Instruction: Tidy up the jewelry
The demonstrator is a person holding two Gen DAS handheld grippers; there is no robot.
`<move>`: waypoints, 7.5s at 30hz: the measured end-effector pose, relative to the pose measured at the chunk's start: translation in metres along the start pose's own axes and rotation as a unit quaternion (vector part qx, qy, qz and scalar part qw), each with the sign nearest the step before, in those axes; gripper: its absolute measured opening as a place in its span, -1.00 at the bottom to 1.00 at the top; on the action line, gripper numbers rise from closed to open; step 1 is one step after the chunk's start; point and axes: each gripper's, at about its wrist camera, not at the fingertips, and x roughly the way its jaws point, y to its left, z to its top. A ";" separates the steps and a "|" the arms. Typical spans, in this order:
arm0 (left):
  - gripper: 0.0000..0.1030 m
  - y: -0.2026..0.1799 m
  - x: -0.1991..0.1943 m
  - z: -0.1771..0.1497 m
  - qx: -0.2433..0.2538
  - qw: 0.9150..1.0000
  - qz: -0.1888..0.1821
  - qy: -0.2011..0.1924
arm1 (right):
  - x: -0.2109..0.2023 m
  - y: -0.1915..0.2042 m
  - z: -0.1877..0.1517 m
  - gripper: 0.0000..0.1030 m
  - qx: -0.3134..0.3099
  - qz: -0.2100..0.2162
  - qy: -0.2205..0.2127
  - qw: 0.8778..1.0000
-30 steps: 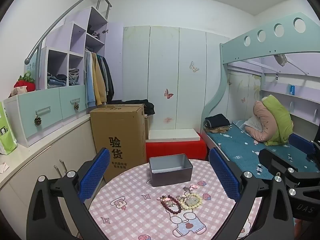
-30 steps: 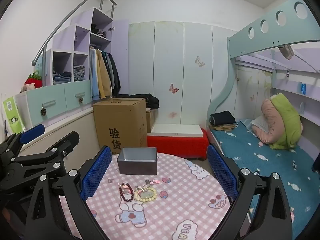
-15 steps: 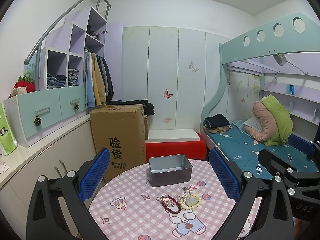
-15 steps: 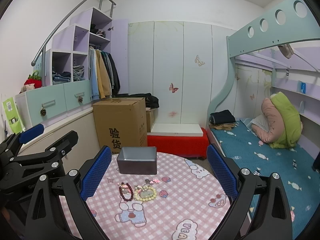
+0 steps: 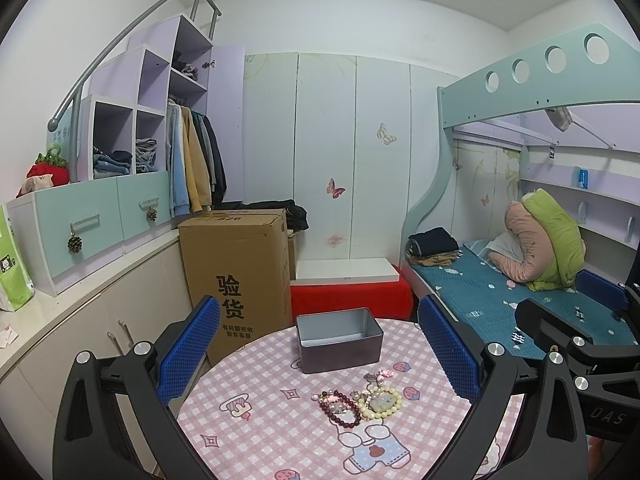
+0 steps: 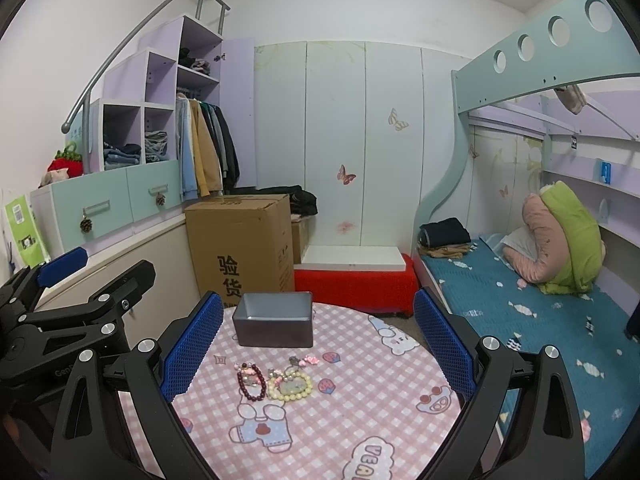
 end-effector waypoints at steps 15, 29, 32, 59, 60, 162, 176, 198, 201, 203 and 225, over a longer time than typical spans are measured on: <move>0.86 -0.004 -0.004 -0.001 0.001 1.000 0.000 0.002 | 0.010 -0.003 -0.008 0.81 0.002 0.001 0.003 1.000; 0.86 0.008 0.024 -0.008 -0.001 1.000 0.003 0.028 | 0.027 -0.011 -0.018 0.81 0.011 0.002 0.028 1.000; 0.86 0.014 0.035 -0.011 -0.008 0.999 0.001 0.041 | 0.035 -0.012 -0.020 0.81 0.015 0.001 0.036 0.999; 0.86 0.028 0.221 -0.160 -0.001 0.935 0.014 0.354 | 0.194 -0.040 -0.127 0.81 0.035 -0.007 0.253 0.967; 0.87 0.028 0.224 -0.163 0.001 0.933 0.017 0.359 | 0.197 -0.039 -0.128 0.81 0.035 -0.007 0.256 0.966; -0.88 0.063 0.164 -0.075 -0.052 0.938 -0.230 0.254 | 0.196 -0.026 -0.049 -0.81 -0.016 0.096 0.228 0.969; -0.88 0.051 0.256 -0.010 -0.041 0.947 -0.213 0.236 | 0.278 0.000 0.021 -0.81 -0.007 0.114 0.181 0.977; -0.86 0.049 0.347 -0.073 -0.030 0.933 -0.140 0.331 | 0.363 0.025 -0.039 -0.80 0.006 0.113 0.262 0.958; -0.86 0.049 0.346 -0.072 -0.027 0.933 -0.139 0.330 | 0.365 0.023 -0.045 -0.80 0.008 0.115 0.271 0.956; -0.81 0.049 0.345 -0.072 -0.030 0.933 -0.141 0.329 | 0.366 0.023 -0.049 -0.80 0.008 0.113 0.276 0.955; 0.00 0.068 0.264 -0.053 -0.025 0.956 -0.111 0.270 | 0.322 0.008 -0.037 0.04 0.023 0.084 0.249 0.965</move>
